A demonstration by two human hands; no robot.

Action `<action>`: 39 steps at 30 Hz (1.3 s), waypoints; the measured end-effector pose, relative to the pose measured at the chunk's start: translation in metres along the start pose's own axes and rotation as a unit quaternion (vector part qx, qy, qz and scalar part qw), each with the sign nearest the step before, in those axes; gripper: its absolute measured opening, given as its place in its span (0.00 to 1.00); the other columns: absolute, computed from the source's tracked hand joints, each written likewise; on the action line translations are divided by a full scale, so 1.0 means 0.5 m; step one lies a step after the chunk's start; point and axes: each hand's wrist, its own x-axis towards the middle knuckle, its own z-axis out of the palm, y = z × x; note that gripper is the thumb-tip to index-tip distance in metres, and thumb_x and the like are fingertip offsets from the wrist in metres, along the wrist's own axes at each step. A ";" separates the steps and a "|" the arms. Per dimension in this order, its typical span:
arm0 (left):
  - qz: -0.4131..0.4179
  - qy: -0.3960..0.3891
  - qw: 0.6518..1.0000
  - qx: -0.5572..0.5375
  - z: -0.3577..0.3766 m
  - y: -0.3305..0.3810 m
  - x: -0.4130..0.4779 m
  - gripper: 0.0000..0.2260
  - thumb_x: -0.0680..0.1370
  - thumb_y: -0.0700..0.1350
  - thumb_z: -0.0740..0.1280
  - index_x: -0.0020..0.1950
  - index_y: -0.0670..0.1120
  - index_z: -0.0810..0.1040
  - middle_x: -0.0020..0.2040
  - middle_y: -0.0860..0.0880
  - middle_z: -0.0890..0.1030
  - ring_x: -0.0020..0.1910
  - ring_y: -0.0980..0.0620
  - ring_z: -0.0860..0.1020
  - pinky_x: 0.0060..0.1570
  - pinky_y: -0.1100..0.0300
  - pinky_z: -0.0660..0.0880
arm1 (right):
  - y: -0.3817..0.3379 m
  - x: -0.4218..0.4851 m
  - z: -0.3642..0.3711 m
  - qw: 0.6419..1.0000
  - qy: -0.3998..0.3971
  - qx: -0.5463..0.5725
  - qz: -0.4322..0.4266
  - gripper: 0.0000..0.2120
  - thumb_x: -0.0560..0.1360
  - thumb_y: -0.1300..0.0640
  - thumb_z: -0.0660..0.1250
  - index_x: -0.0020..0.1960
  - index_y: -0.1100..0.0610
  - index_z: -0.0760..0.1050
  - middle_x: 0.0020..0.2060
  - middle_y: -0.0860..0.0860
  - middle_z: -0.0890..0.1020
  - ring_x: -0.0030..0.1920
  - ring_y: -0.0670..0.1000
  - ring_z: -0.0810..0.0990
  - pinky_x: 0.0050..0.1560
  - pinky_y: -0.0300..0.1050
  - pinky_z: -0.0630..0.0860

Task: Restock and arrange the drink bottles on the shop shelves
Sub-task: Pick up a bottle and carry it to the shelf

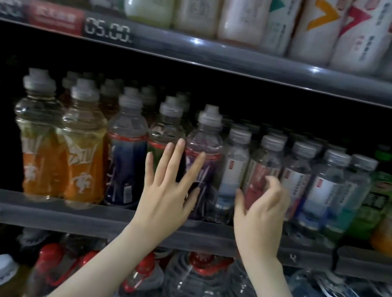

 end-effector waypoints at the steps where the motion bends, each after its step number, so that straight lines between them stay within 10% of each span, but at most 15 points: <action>1: -0.016 0.014 1.000 -0.001 -0.008 -0.016 -0.005 0.25 0.80 0.51 0.57 0.77 0.49 0.57 0.76 0.38 0.53 0.75 0.38 0.53 0.70 0.35 0.46 | -0.022 -0.006 0.003 0.999 0.010 0.017 -0.041 0.26 0.73 0.60 0.71 0.64 0.61 0.62 0.54 0.63 0.72 0.53 0.62 0.74 0.49 0.55 0.78; 9: -0.175 0.125 0.977 -0.001 -0.108 -0.236 -0.097 0.23 0.78 0.42 0.59 0.73 0.45 0.64 0.73 0.35 0.58 0.72 0.34 0.58 0.67 0.33 0.59 | -0.241 -0.042 0.075 0.975 -0.059 0.140 -0.164 0.31 0.72 0.63 0.70 0.71 0.56 0.61 0.62 0.61 0.72 0.62 0.59 0.72 0.64 0.57 0.72; 21: -0.346 -0.038 0.923 -0.166 -0.190 -0.391 -0.090 0.40 0.76 0.55 0.68 0.78 0.52 0.45 0.71 0.48 0.68 0.62 0.49 0.75 0.51 0.64 0.69 | -0.456 -0.038 0.171 0.959 -0.094 0.202 -0.173 0.32 0.75 0.57 0.69 0.74 0.55 0.57 0.67 0.59 0.68 0.68 0.57 0.66 0.67 0.52 0.68; 30: -0.330 -0.062 0.923 -0.187 -0.188 -0.420 -0.079 0.43 0.73 0.56 0.70 0.78 0.50 0.45 0.68 0.45 0.70 0.62 0.47 0.74 0.53 0.60 0.72 | -0.502 -0.065 0.232 0.975 -0.119 0.147 -0.118 0.46 0.69 0.58 0.76 0.77 0.51 0.51 0.73 0.65 0.57 0.70 0.67 0.58 0.59 0.67 0.71; 39: -0.416 0.037 0.858 -0.299 -0.196 -0.408 -0.095 0.23 0.70 0.48 0.73 0.57 0.53 0.64 0.50 0.55 0.76 0.47 0.58 0.78 0.43 0.63 0.76 | -0.503 -0.068 0.229 0.972 -0.065 0.195 -0.110 0.46 0.65 0.68 0.76 0.75 0.55 0.54 0.68 0.65 0.62 0.65 0.66 0.63 0.58 0.56 0.71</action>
